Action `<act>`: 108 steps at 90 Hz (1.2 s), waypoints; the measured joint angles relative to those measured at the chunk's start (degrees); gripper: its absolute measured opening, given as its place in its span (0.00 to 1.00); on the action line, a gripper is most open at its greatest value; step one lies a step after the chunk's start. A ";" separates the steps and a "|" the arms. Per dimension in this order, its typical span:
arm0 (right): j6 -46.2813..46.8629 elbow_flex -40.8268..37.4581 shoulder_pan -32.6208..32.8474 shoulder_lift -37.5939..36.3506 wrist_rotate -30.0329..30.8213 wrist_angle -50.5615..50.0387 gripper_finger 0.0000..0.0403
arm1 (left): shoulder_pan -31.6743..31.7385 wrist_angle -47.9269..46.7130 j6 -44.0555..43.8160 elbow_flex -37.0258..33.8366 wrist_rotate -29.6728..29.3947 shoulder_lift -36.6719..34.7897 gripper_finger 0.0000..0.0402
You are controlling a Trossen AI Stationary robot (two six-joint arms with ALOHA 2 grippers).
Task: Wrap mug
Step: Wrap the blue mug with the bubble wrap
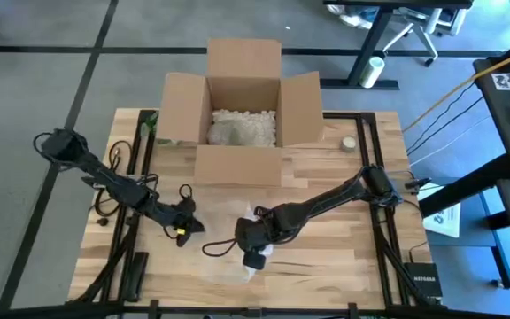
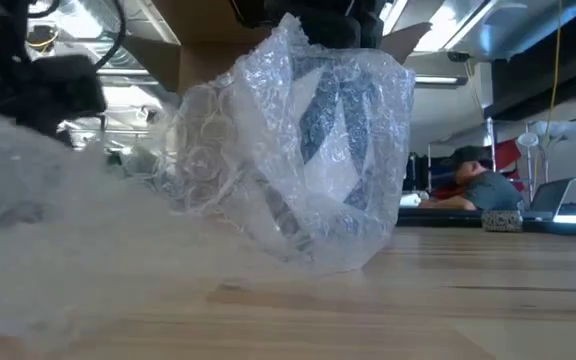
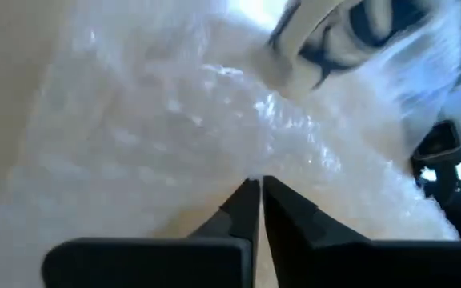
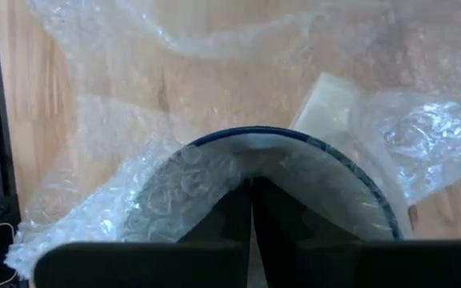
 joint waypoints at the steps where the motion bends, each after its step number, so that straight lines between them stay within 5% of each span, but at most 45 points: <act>1: 0.00 0.00 0.00 0.00 0.00 0.01 0.00 | 0.16 0.48 0.27 0.00 0.00 0.17 0.00; 32: -0.01 3.91 0.00 0.00 0.51 -1.88 0.00 | 2.96 13.24 8.65 0.19 0.26 1.63 0.00; 87: 3.13 14.05 0.07 0.00 3.03 -20.62 0.00 | 3.01 11.90 17.18 7.23 2.01 1.56 0.00; 108: 2.95 14.78 1.12 0.00 5.16 -23.96 0.00 | 3.01 -0.39 15.80 7.23 1.48 -3.98 0.00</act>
